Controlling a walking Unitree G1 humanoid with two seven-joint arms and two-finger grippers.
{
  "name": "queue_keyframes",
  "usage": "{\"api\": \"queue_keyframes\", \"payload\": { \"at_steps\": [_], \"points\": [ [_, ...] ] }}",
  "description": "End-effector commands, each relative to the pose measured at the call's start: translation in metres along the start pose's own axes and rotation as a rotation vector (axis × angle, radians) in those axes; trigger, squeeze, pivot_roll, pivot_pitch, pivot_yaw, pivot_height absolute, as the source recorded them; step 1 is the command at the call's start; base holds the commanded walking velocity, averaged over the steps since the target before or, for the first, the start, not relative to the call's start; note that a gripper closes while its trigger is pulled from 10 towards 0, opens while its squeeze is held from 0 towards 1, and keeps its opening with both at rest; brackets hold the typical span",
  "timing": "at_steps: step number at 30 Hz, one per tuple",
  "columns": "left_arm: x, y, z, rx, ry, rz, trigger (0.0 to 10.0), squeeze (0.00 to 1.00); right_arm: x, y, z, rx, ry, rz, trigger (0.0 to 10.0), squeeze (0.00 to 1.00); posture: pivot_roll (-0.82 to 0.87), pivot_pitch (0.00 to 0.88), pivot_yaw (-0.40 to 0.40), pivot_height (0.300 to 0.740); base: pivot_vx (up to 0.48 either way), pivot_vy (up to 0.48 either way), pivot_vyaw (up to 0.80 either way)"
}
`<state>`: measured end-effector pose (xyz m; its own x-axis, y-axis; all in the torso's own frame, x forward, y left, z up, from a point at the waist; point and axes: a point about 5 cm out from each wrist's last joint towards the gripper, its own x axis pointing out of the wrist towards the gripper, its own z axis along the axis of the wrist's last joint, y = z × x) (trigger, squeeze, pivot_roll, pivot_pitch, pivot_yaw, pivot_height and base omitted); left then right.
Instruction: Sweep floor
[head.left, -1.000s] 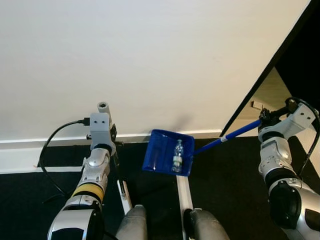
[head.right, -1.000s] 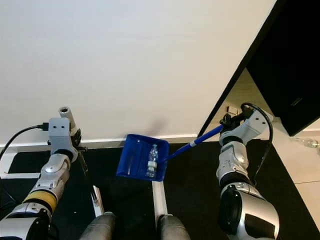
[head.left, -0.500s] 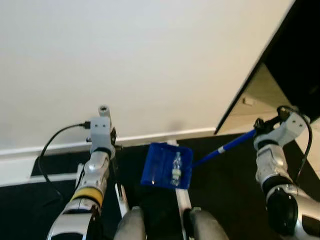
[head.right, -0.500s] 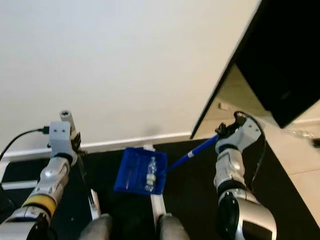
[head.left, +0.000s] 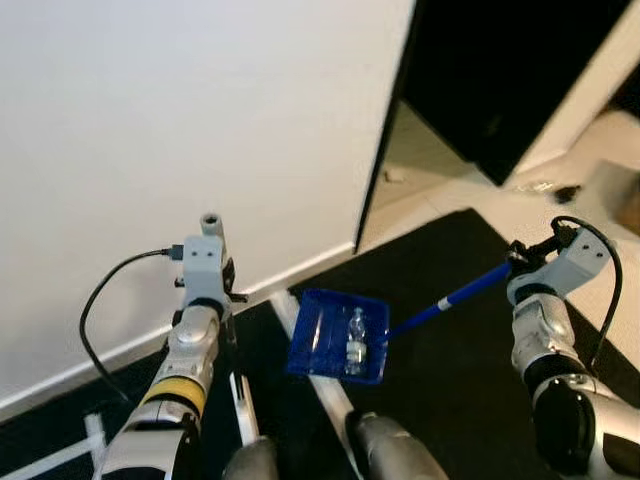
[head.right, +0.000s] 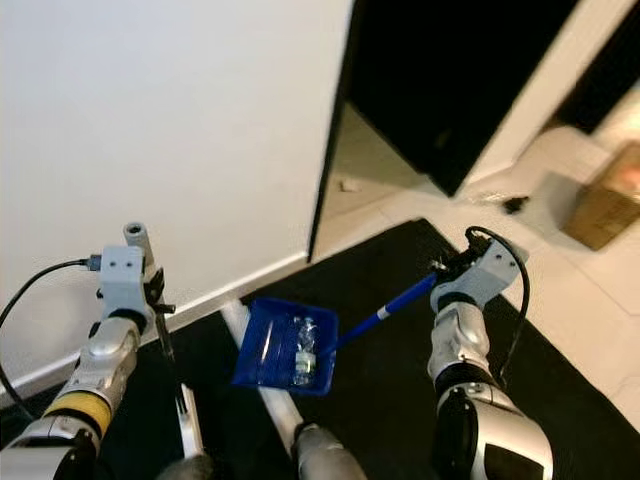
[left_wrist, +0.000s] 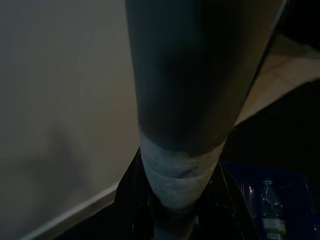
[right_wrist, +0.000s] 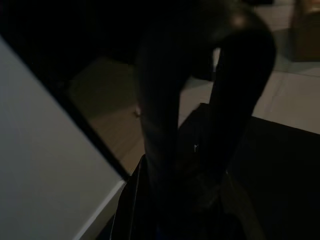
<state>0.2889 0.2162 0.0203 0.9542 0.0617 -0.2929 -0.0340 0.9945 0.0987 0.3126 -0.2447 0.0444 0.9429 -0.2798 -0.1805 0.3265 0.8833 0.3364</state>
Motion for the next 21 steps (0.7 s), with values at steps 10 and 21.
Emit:
{"api": "queue_keyframes", "payload": {
  "at_steps": [10,21],
  "points": [
    [-0.0021,-0.0053,0.0028,-0.045,-0.033,-0.074,10.0,0.00,0.0020,-0.0002,0.0067,0.011,-0.031,0.004,10.0,0.00,0.10,0.000,-0.049,0.740,0.000,0.000,-0.80],
    [-0.0044,-0.0117,0.0070,-0.081,-0.077,-0.157,10.0,0.00,-0.0018,-0.0055,0.0031,0.018,-0.036,-0.014,10.0,0.00,0.10,0.000,-0.046,0.740,0.000,0.000,-0.80]
  ]
}}
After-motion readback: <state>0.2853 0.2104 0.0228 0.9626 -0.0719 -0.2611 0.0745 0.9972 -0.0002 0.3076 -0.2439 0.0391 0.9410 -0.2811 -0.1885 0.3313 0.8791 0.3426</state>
